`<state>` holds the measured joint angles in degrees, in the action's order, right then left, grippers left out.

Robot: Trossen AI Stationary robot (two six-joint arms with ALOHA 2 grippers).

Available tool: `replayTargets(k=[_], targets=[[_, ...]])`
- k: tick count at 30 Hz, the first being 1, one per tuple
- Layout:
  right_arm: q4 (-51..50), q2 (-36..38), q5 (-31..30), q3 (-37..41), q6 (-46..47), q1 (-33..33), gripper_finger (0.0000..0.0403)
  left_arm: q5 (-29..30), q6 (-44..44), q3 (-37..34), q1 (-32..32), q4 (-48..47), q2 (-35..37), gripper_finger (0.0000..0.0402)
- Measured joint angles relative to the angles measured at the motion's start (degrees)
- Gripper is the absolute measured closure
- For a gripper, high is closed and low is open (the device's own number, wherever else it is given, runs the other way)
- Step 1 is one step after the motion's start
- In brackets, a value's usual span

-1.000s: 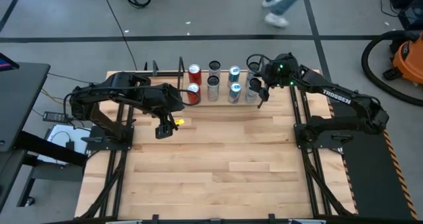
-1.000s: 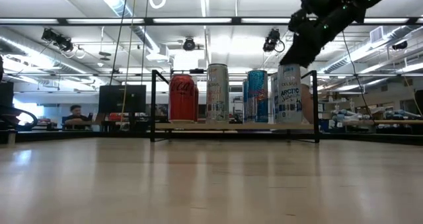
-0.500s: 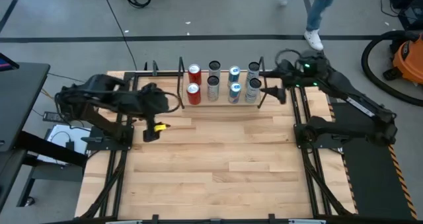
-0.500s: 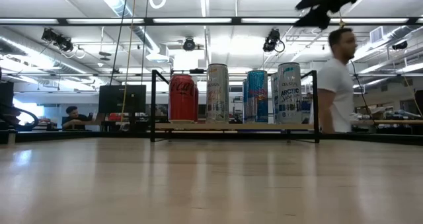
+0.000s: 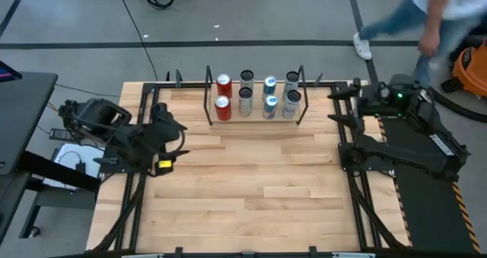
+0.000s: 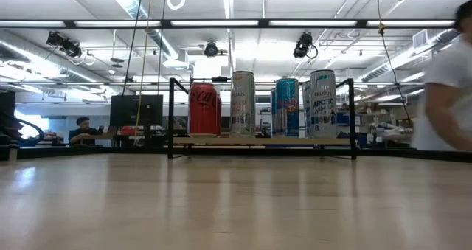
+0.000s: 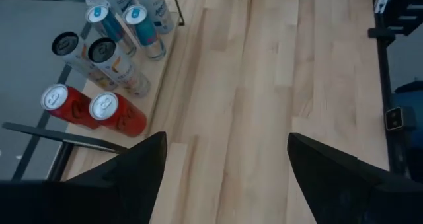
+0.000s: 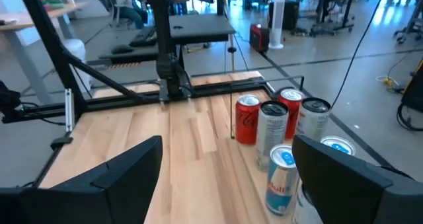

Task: Place canned beverage on shelf
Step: Return to Home Position

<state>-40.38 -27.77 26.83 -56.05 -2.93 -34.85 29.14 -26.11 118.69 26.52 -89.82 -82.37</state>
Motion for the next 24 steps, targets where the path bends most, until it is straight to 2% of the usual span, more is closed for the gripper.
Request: replayTargets(k=[9, 14, 19, 24], targets=[[-5.3, 9.2, -0.1, 0.0, 0.0, 0.0, 0.0057, 8.4, -5.4, 0.0, 9.5, -0.2, 0.4, 0.0086], [-7.5, 13.1, -0.8, 0.0, 0.0, 0.0, 0.0057, 10.5, -9.5, -0.4, 13.4, 0.0, 0.3, 0.0086], [-9.8, 17.2, -2.6, 1.4, 0.4, 0.0, 0.0057, 11.8, -15.9, -7.8, 16.9, 0.0, 1.8, 0.0086], [-9.9, 21.1, -2.8, 4.0, 0.4, 0.0, 0.0057, 13.0, -20.5, -20.8, 19.6, 5.7, 5.5, 0.0086]])
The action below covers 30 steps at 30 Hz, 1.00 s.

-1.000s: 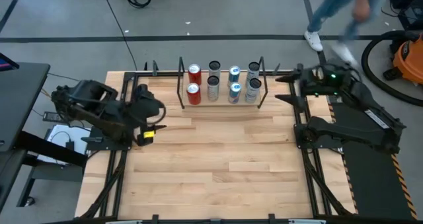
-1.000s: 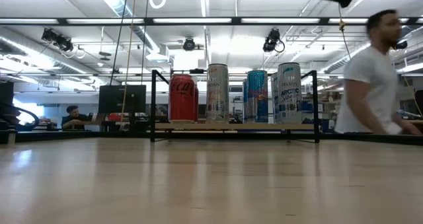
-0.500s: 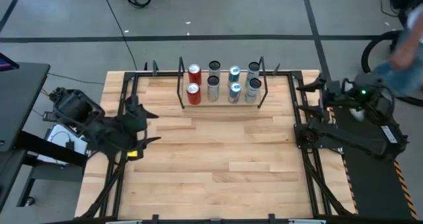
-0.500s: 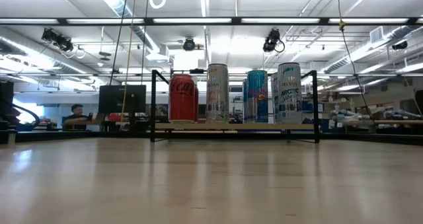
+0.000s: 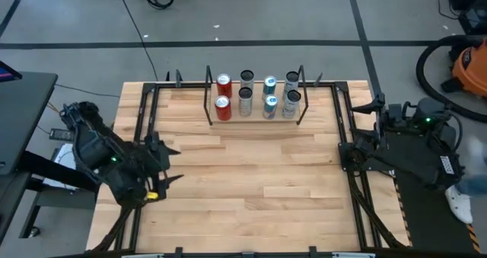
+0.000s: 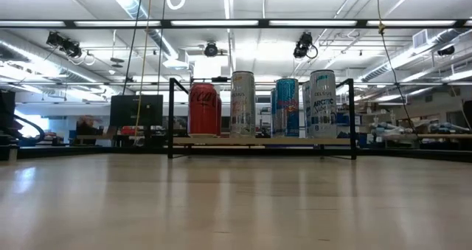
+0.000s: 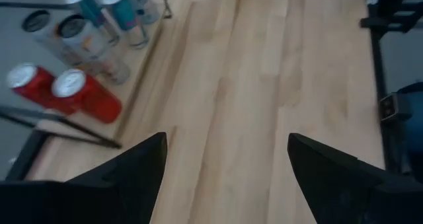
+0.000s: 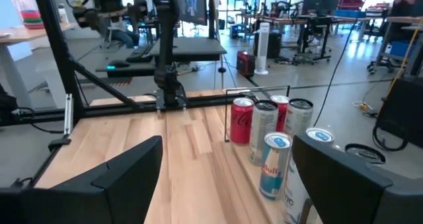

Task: Place canned beverage on shelf
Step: Return to Home Position

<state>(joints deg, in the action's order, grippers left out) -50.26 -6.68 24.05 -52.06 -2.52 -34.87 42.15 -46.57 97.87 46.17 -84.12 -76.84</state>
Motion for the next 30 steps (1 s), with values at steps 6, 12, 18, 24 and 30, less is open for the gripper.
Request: replayTargets(k=[6, 12, 18, 24, 30], targets=[[2.5, 3.3, 0.0, 5.0, 1.2, 0.0, 0.0057, 0.3, 3.3, -16.5, 2.9, 16.6, 7.2, 0.0086], [8.8, 5.2, 0.2, 12.7, 3.0, 0.0, 0.0057, 0.3, 3.8, -32.9, 3.6, 29.6, 14.8, 0.0086], [24.6, 5.2, 6.0, 21.7, 6.8, 0.0, 0.0057, 0.0, 7.0, -48.9, 3.5, 45.4, 23.6, 0.0086], [35.3, 5.2, 9.8, 29.5, 10.7, 0.0, 0.0057, -5.9, 16.7, -63.4, 1.6, 66.8, 32.8, 0.0086], [45.2, 5.2, 12.4, 35.2, 15.8, 0.0, 0.0057, -14.7, 24.0, -73.5, -3.8, 80.1, 39.0, 0.0086]])
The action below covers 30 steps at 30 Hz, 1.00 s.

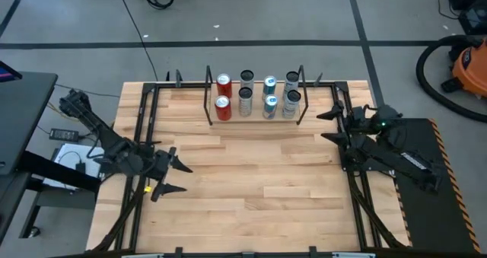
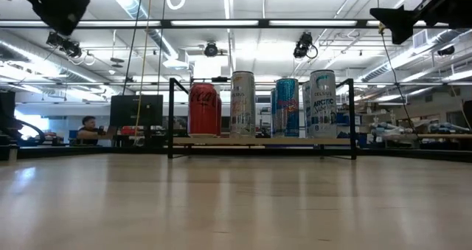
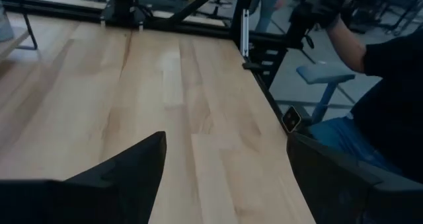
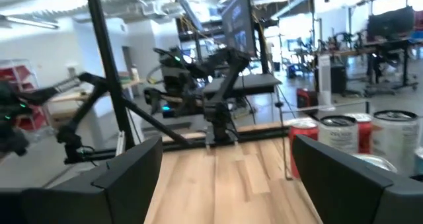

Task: Place canned beverage on shelf
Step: Return to Home Position

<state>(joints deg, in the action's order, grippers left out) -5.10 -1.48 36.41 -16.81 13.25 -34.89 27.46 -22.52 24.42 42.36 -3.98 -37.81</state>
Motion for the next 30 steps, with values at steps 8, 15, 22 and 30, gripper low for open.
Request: replayTargets(k=[8, 15, 22, 30], targets=[[13.6, 0.0, 1.4, 6.6, 3.3, 0.0, 0.0057, -9.3, 3.7, -5.4, -6.0, 3.7, 2.0, 0.0086], [17.3, 0.0, 1.3, 12.5, 3.2, 0.0, 0.0057, -15.4, 5.5, -9.5, -7.8, 6.7, 2.0, 0.0086], [22.1, 0.0, 1.2, 16.4, 2.9, 0.0, 0.0057, -17.4, 9.7, -12.7, -7.8, 8.5, 2.0, 0.0086], [19.8, 0.0, 0.7, 16.4, -2.9, 0.0, 0.0057, -18.4, 9.7, -18.6, -7.8, 13.0, 2.0, 0.0086]])
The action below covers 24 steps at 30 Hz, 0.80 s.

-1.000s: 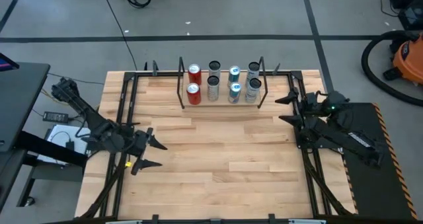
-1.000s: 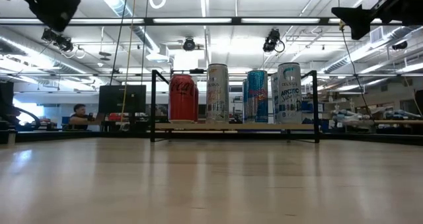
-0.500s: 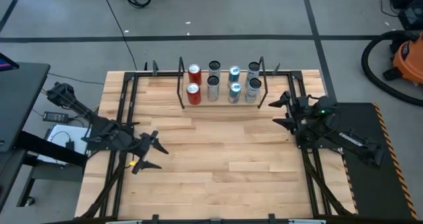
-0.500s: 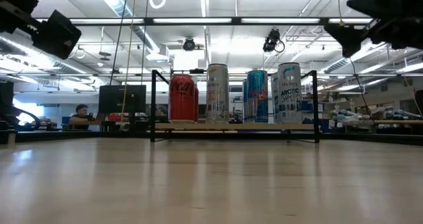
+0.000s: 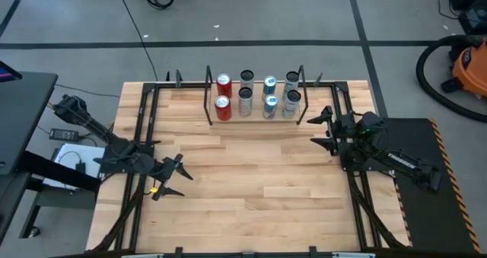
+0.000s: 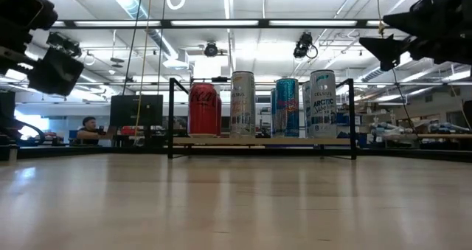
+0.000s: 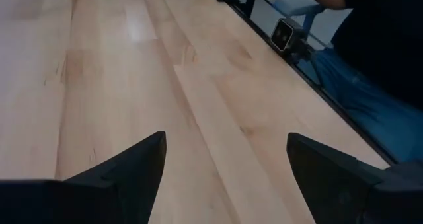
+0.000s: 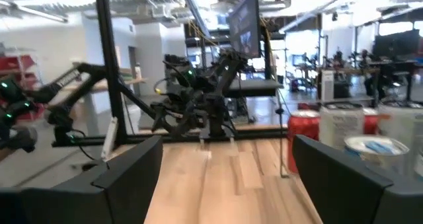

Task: Place canned beverage on shelf
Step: Return to Home Position

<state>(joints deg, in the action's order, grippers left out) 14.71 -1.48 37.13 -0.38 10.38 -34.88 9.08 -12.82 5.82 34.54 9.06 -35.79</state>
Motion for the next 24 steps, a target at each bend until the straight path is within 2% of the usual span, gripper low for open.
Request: replayTargets(k=[5, 16, 24], targets=[[-4.9, 0.0, -3.0, 0.0, -2.9, 0.0, 0.0057, -3.0, 0.0, -5.1, 0.0, 7.1, 0.0, 0.0086], [-10.5, -0.2, -9.0, 0.0, -6.5, 0.0, 0.0057, -6.8, 4.7, -5.3, 0.0, 7.4, -0.1, 0.0086], [-10.7, -3.0, -14.0, 0.0, -7.6, 0.0, 0.0057, -4.8, 6.7, -5.4, 0.0, 6.8, -0.1, 0.0086]])
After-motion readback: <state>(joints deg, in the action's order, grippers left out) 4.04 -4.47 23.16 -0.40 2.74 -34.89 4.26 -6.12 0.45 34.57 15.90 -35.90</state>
